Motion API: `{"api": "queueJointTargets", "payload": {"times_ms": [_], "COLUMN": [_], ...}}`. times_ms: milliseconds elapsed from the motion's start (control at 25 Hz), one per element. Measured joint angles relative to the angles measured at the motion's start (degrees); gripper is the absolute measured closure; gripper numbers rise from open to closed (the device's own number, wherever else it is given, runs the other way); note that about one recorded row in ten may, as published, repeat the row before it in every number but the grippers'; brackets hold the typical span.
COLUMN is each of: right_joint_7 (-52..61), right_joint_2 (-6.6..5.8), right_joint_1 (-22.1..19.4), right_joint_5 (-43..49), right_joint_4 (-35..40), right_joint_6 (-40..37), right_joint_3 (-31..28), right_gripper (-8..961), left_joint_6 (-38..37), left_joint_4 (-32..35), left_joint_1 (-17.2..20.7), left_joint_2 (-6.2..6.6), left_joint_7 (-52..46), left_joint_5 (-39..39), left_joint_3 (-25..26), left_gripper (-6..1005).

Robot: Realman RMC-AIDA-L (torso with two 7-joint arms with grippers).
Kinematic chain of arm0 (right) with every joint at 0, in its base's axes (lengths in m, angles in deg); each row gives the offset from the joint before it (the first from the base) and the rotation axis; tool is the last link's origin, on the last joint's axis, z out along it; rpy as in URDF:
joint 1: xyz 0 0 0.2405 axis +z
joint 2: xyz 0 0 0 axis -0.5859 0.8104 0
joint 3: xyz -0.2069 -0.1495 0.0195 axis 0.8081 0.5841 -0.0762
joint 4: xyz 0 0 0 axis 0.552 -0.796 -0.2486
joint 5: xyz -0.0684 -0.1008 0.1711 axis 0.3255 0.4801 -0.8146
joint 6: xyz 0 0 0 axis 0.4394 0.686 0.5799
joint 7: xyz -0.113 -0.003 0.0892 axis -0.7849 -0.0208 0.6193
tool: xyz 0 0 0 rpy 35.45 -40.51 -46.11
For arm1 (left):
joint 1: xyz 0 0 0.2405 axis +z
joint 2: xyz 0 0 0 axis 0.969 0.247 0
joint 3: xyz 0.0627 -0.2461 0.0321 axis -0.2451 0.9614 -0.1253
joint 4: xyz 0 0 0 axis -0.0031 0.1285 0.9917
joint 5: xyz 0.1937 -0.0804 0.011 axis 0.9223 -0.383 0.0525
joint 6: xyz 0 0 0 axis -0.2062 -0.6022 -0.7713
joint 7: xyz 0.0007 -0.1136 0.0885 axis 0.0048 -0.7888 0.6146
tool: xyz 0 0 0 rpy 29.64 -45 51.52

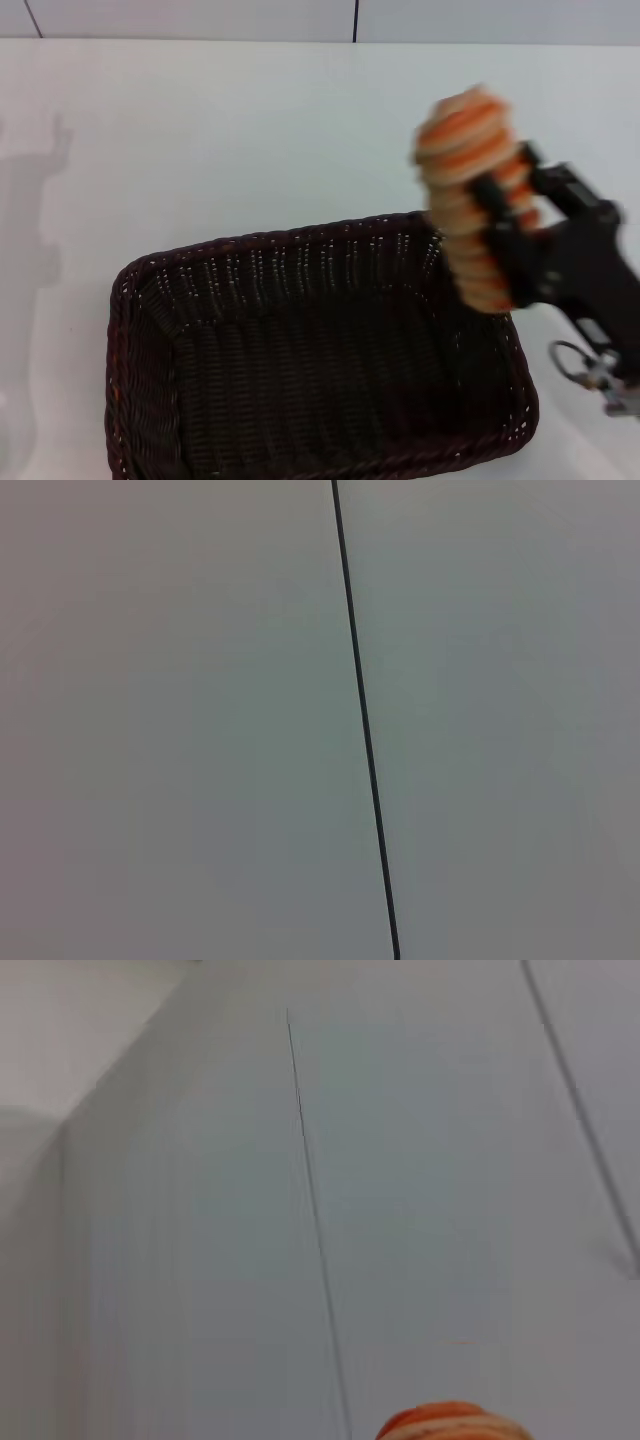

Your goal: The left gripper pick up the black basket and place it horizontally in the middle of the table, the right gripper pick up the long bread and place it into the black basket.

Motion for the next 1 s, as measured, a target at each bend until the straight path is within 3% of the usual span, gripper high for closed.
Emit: {"api": "queueJointTargets", "payload": {"times_ms": [120,560,640,760,1000], "right_joint_7": [3.0,6.6,6.6,6.4,8.0], "right_joint_2": [-0.13,-0.21,-0.21,-0.21,-0.28], "right_joint_1": [2.3,3.0,2.7,0.7,-6.6], "right_joint_5": [0.7,1.7,1.6,0.8,-2.0], "right_joint_4": [-0.5,0.1,0.2,1.0,6.7], "right_joint_6": [5.0,5.8,5.0,0.8,-6.0], "right_joint_3": [0.3,0.2,-0.3,-3.7,-18.3], "right_gripper": [567,174,169,162,156], "left_joint_6": [0.0,0.0,0.0,0.0,0.0], "left_joint_4": [0.0,0.2,0.3,0.3,0.5], "left_joint_1": [0.0,0.0,0.1,0.3,0.4], "left_joint_2": [0.0,0.0,0.0,0.07,0.25], "left_joint_7": [0.0,0.0,0.0,0.0,0.0], "left_joint_5": [0.0,0.0,0.0,-0.1,-0.1], "left_joint_3": [0.0,0.3,0.6,1.4,3.1], "left_gripper": [211,211,211,211,211]}}
